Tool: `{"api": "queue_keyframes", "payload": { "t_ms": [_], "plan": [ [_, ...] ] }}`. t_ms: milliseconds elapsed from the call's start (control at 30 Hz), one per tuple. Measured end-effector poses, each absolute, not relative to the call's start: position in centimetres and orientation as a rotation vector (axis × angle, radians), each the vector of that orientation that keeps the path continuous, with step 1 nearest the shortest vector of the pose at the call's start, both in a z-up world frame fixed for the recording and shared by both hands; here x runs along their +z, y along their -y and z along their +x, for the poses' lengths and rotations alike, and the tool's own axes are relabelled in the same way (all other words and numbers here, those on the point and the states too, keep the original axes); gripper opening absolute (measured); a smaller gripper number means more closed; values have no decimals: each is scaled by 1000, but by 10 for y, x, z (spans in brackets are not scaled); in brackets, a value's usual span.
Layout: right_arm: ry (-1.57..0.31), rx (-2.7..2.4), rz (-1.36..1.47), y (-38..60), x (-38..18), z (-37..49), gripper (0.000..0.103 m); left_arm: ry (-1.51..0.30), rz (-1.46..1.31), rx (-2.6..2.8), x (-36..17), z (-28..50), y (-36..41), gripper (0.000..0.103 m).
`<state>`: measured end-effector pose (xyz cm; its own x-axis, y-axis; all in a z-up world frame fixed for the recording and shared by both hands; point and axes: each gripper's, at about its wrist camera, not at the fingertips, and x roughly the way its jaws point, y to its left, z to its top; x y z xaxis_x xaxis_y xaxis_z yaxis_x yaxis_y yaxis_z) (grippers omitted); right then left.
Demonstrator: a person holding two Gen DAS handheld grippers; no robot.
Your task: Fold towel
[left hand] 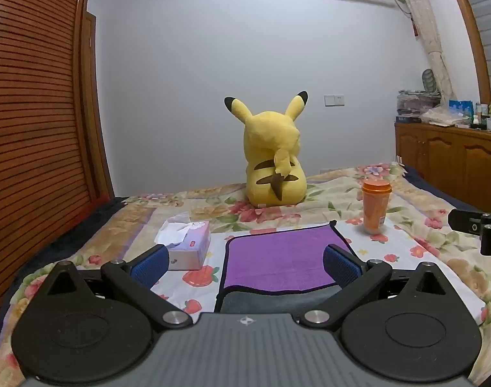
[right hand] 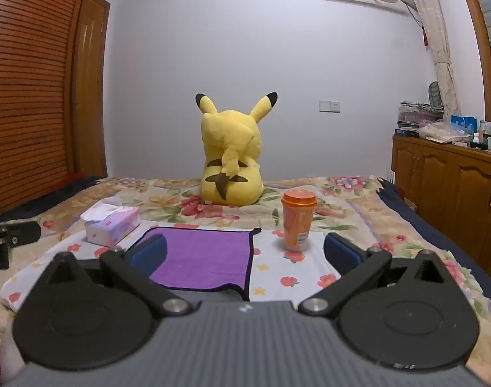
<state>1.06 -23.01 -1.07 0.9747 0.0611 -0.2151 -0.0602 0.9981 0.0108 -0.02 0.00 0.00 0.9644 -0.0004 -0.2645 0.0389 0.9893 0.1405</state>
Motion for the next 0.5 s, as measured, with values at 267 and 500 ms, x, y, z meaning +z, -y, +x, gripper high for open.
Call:
{"api": "queue_keyframes", "payload": {
  "t_ms": [267,500],
  "plan": [
    [-220,61,3,232,-12,11,103,-269,139,-24,0,0,0,103],
    [-220,60,2,232,-12,10,103,-270,136,-22,0,0,0,103]
  ]
}}
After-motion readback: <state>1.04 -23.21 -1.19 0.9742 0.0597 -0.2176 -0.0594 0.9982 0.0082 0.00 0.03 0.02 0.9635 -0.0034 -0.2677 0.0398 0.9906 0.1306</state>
